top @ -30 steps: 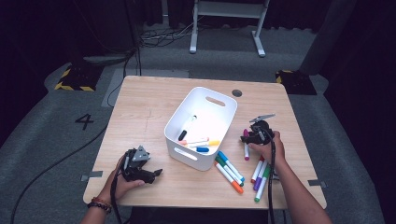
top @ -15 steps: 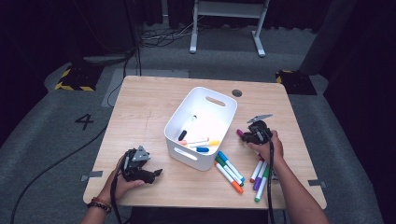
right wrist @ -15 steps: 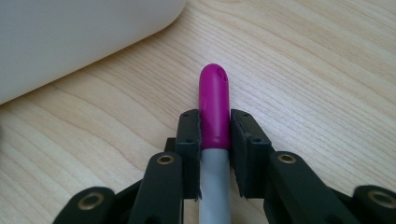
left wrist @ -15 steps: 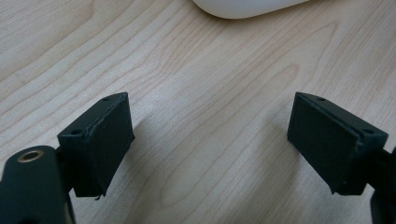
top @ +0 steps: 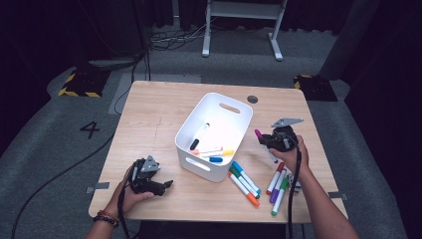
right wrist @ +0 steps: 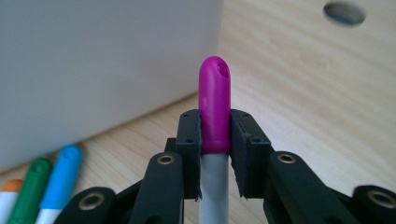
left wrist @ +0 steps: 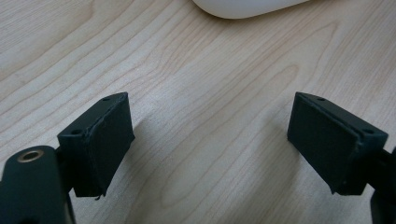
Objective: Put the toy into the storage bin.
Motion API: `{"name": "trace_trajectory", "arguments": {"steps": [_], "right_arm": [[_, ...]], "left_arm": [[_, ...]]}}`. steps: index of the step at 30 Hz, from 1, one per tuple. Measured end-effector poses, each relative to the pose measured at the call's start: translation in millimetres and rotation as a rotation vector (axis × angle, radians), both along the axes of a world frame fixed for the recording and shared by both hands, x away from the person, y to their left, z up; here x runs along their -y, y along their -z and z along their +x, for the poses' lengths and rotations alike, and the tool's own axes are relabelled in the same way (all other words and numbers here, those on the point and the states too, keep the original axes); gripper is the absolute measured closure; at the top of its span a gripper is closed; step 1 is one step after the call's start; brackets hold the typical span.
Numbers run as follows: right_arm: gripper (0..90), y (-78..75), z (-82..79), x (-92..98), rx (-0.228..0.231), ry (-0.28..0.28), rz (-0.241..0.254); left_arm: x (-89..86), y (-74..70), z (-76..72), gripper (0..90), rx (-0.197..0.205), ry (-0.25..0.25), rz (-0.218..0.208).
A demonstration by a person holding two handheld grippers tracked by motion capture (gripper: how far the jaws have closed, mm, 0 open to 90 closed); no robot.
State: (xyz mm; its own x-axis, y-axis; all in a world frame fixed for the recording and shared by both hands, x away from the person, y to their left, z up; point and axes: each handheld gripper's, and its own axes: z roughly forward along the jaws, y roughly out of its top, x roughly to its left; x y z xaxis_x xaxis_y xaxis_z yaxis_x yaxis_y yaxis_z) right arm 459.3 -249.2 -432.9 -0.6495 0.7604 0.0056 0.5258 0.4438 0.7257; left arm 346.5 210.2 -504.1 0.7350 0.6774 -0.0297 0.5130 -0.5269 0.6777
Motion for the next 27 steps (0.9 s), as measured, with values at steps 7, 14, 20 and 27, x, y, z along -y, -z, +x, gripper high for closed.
{"name": "trace_trajectory", "arguments": {"steps": [7,14,20,27], "right_arm": [[75.0,-35.9,-12.3,2.3,0.079,-0.065,0.061],[74.9,-70.0,-26.8,-7.2,0.126,-0.146,0.078],[74.9,-89.9,-41.2,-25.7,0.145,-0.223,0.086],[74.9,-109.9,-54.9,-49.5,0.164,-0.3,0.072]], "left_arm": [[0.0,0.0,0.0,14.4,0.0,0.0,0.0],[0.0,0.0,0.0,14.4,0.0,0.0,0.0],[0.0,0.0,0.0,14.4,0.0,0.0,0.0],[0.0,0.0,0.0,14.4,0.0,0.0,0.0]]}}
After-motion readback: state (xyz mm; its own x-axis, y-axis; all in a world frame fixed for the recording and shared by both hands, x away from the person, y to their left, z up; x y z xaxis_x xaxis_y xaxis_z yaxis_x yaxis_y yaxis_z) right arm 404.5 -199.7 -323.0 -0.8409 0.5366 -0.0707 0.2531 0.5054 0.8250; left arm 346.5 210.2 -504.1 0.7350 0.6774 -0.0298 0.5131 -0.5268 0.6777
